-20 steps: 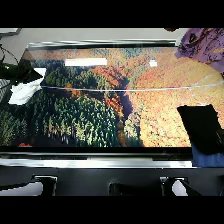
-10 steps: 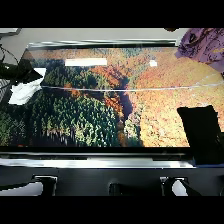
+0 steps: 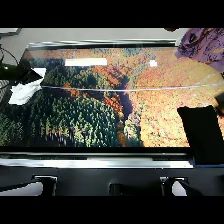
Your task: Fold the clothes and pants, and hang the long-sleeved shirts on hangers.
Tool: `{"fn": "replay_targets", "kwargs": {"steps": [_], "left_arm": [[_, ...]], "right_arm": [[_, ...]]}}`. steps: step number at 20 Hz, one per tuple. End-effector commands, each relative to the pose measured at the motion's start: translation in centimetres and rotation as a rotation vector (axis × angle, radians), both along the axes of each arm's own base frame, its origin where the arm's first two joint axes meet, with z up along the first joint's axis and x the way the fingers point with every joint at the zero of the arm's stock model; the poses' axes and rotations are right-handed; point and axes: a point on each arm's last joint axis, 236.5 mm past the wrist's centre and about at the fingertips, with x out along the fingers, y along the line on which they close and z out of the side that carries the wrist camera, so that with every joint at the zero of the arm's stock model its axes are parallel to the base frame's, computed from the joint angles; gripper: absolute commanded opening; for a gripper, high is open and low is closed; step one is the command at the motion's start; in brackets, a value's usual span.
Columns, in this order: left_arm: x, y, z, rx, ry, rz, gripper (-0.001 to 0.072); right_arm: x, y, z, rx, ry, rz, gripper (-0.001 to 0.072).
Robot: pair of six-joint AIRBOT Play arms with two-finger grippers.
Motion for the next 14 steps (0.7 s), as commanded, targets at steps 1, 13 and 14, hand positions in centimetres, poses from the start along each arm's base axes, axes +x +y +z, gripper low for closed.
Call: {"fn": "replay_targets", "kwargs": {"steps": [1,13,14], "left_arm": [[-1.9,0.1,0.6,0.047,-0.016,0.005,0.002],[-9.3,-1.9,-1.9,0.22,-0.068,-0.024,0.0022],[-9.3,-2.0,-1.9,0.22,-0.066,-0.025,0.0022]], "right_arm": [[4.6,13.5,2.3,-0.108,-0.134,0.52,0.0038],[-1.5,37.1,-0.5,-0.328,-0.15,1.233,0.0038],[-1.4,36.9,-0.5,-0.336,-0.148,1.232,0.0038]]}}
